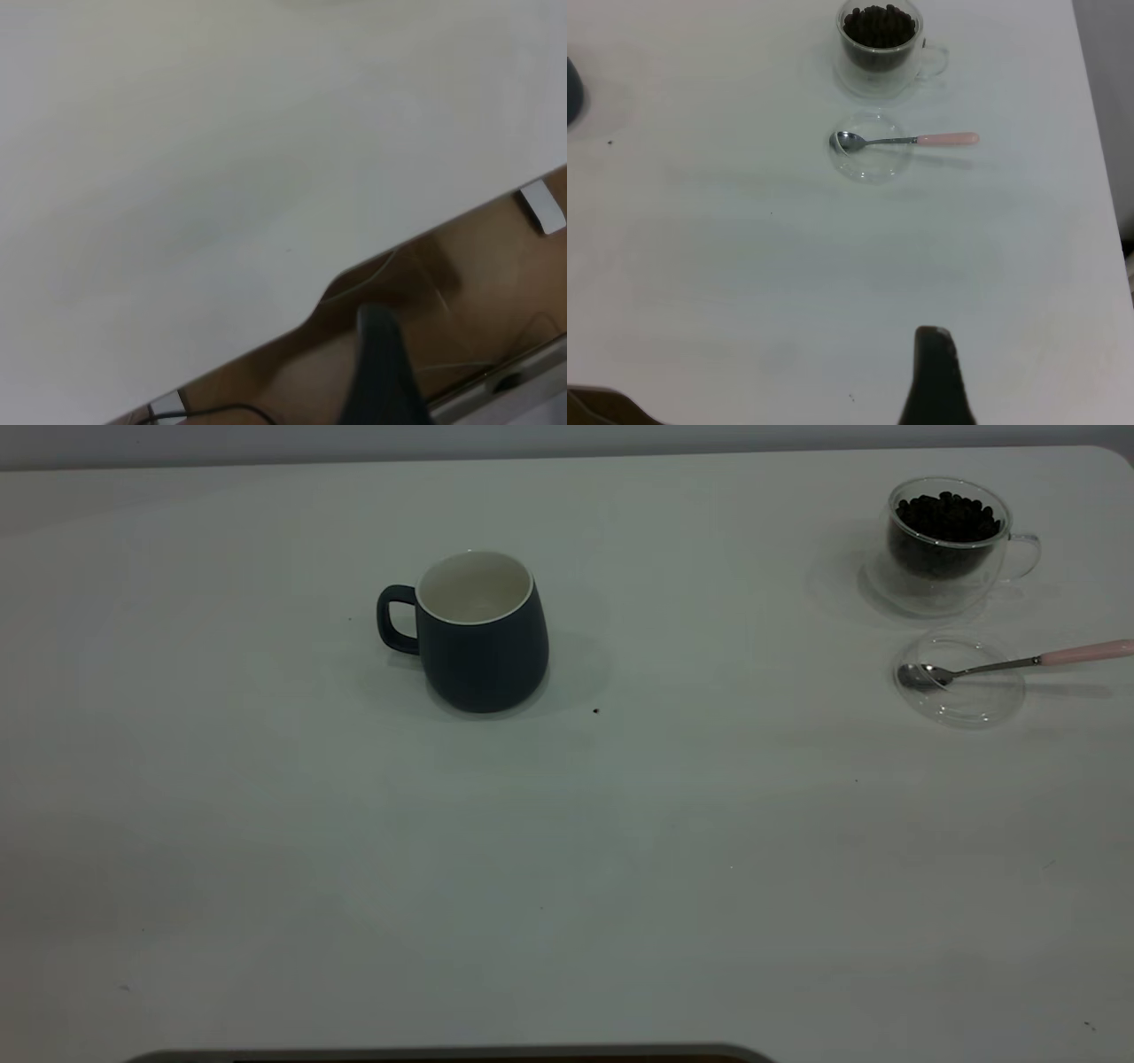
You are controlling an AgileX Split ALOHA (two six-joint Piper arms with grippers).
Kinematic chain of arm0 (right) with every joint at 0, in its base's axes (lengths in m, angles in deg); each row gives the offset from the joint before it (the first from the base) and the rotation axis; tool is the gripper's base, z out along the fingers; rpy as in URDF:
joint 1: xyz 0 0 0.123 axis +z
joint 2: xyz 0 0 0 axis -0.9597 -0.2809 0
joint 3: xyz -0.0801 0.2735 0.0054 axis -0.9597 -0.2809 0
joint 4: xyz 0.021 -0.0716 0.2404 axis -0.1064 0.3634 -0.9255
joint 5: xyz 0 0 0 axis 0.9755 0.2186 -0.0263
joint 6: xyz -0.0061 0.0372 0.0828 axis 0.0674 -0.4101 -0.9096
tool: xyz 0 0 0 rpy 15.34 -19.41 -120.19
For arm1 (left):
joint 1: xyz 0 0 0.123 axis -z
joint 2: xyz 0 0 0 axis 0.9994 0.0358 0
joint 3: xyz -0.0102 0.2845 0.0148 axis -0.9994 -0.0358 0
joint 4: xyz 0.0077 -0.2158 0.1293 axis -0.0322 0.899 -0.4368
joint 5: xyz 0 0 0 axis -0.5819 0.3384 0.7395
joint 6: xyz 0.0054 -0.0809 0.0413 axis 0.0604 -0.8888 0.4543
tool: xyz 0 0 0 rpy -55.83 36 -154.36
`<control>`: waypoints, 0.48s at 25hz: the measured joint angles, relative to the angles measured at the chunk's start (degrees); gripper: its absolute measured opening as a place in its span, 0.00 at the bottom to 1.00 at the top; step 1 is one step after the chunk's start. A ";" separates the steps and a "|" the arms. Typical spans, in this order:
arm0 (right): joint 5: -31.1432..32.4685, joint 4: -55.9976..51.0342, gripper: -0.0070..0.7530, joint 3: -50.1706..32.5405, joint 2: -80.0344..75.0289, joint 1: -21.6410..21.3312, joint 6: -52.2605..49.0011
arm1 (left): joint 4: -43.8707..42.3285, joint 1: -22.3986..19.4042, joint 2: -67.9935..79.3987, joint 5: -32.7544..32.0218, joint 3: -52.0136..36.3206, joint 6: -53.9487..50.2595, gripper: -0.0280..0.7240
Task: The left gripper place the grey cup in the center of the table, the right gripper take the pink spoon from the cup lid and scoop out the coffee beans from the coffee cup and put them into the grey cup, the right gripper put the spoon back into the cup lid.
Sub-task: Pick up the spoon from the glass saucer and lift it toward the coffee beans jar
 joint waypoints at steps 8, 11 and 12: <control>0.00 0.00 0.78 0.00 0.00 0.00 0.00 | -0.05 0.00 -0.25 0.24 0.00 -0.58 0.82; 0.00 0.00 0.78 0.00 0.00 0.00 0.00 | -0.11 -1.54 -0.38 0.24 0.00 -0.58 0.82; 0.00 0.00 0.78 0.00 0.00 0.00 0.00 | -0.05 -3.14 -0.38 0.24 0.00 -0.58 0.82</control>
